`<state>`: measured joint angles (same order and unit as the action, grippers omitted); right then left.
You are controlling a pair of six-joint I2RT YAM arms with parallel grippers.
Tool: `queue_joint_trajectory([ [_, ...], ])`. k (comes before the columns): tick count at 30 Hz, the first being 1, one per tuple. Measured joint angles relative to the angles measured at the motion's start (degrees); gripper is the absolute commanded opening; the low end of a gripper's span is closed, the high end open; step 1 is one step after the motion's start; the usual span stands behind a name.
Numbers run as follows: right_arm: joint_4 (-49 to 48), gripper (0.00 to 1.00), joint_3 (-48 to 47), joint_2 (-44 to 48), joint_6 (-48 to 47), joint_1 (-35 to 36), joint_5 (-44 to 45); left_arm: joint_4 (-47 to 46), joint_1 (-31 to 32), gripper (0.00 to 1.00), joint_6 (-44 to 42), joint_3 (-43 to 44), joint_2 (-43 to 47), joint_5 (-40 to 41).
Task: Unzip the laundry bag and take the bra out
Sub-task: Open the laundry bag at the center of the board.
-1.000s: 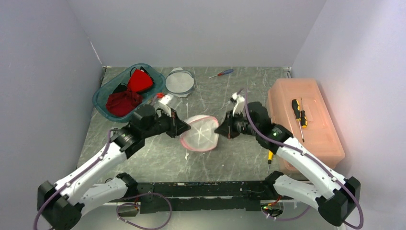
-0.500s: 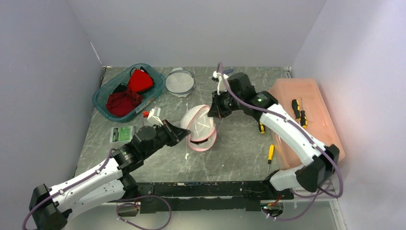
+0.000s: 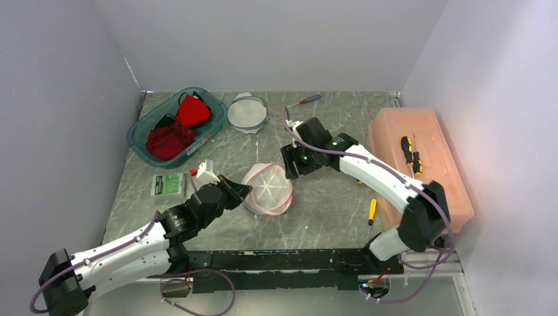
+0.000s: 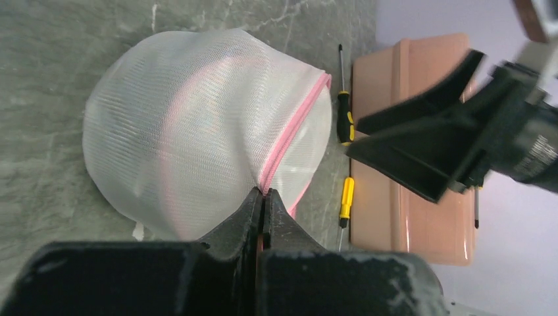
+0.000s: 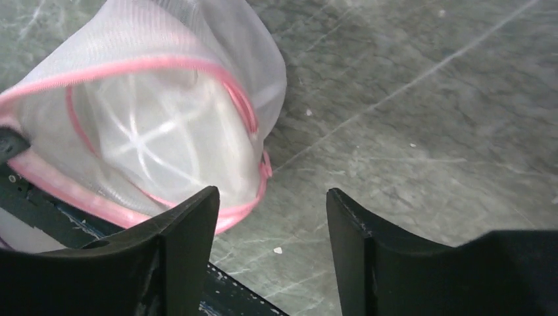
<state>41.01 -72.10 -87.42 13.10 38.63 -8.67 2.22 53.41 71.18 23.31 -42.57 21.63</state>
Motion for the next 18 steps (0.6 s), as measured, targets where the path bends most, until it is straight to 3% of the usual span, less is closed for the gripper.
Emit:
queue_joint_trajectory([
  [2,-0.02,0.72,1.66,3.72,1.01,0.74,2.64,1.22,0.04,0.03,0.00,0.00,0.90,1.11],
  [5,-0.85,0.72,2.08,9.92,2.12,3.39,7.06,3.50,0.04,0.03,-0.22,0.13,1.86,2.73],
  [11,-9.73,0.69,8.00,21.62,2.43,17.05,13.97,10.69,0.07,0.03,-2.56,2.10,1.88,6.51],
  [14,-15.74,0.69,12.90,21.31,2.29,22.99,16.37,14.49,0.04,0.03,-3.74,3.21,1.86,8.61],
  [18,-23.21,0.66,18.95,15.72,2.34,25.33,18.71,17.92,0.04,0.03,-4.24,3.39,1.07,10.45],
])
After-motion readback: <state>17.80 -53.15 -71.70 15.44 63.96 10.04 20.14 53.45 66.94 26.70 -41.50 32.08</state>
